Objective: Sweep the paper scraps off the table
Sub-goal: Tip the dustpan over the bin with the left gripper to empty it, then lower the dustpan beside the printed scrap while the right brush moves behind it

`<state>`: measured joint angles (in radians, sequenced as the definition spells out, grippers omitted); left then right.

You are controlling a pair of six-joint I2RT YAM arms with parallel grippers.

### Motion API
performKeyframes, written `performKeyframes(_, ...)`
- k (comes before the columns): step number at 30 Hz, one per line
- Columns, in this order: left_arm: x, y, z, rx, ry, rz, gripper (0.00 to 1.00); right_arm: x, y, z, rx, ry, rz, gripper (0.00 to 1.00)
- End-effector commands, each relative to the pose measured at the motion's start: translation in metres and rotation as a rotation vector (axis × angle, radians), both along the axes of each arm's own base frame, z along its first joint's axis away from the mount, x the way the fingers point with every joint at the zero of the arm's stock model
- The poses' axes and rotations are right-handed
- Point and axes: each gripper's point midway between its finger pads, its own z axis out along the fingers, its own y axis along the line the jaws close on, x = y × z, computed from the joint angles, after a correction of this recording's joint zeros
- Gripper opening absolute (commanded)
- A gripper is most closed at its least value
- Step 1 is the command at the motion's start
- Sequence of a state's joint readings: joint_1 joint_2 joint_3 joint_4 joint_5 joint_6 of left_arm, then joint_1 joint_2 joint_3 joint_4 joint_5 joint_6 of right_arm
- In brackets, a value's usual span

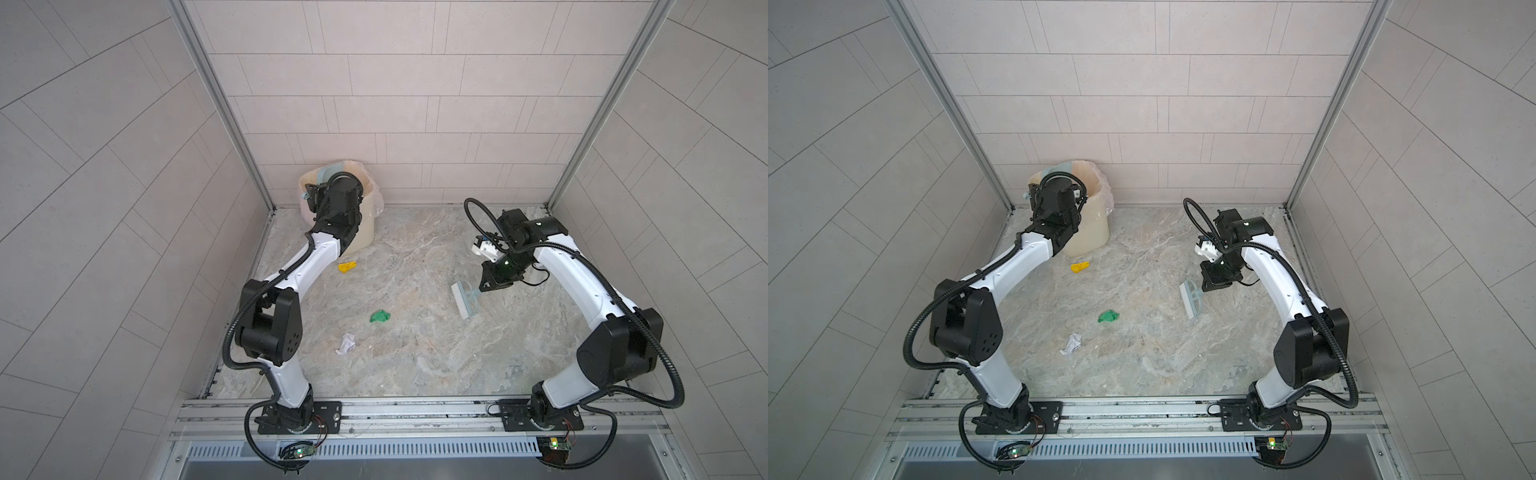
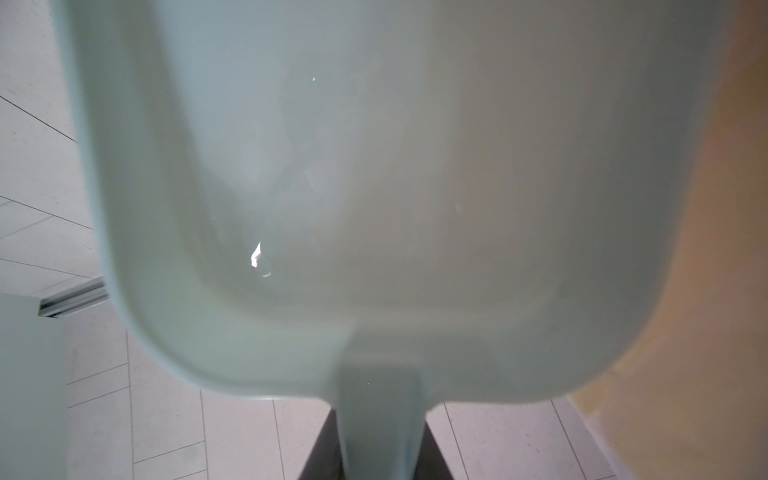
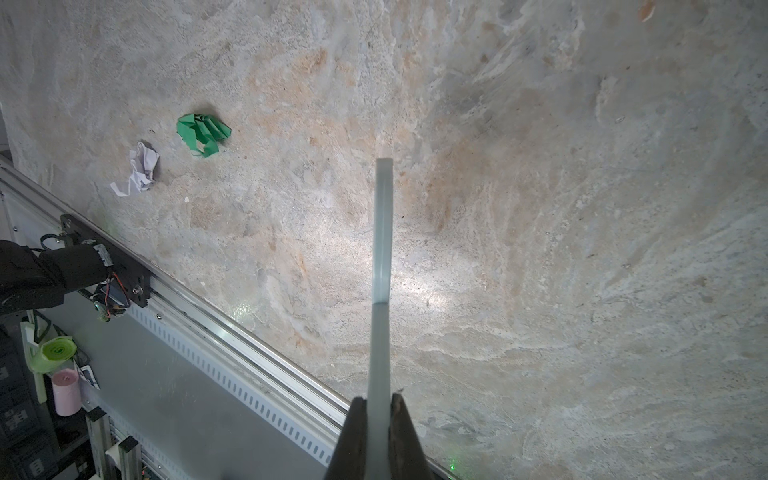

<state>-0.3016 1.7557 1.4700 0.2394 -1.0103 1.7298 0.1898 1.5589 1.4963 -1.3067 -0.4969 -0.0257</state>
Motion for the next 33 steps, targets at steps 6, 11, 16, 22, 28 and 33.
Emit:
performKeyframes(6,-0.021,0.004,0.022,-0.222,-0.081,0.008,0.0,-0.008,0.002,0.006,0.015,-0.017,0.024,0.0)
performKeyframes(11,-0.031,0.007,0.015,-0.334,-0.052,0.013,0.0,-0.008,0.002,0.006,0.017,-0.02,0.024,0.0)
performKeyframes(16,-0.04,0.003,0.018,-0.444,-0.048,-0.004,0.0,-0.008,0.003,0.006,0.022,-0.02,0.024,0.0)
performKeyframes(22,-0.048,-0.003,0.02,-0.581,-0.039,-0.032,0.0,-0.008,0.003,0.006,0.025,-0.024,0.019,0.0)
performKeyframes(28,-0.056,-0.014,0.021,-0.723,-0.037,-0.065,0.0,-0.007,0.002,0.011,0.02,-0.041,0.011,0.0)
performKeyframes(33,-0.067,-0.045,0.018,-0.913,-0.012,-0.134,0.0,0.001,-0.005,0.019,-0.002,-0.076,-0.017,0.0)
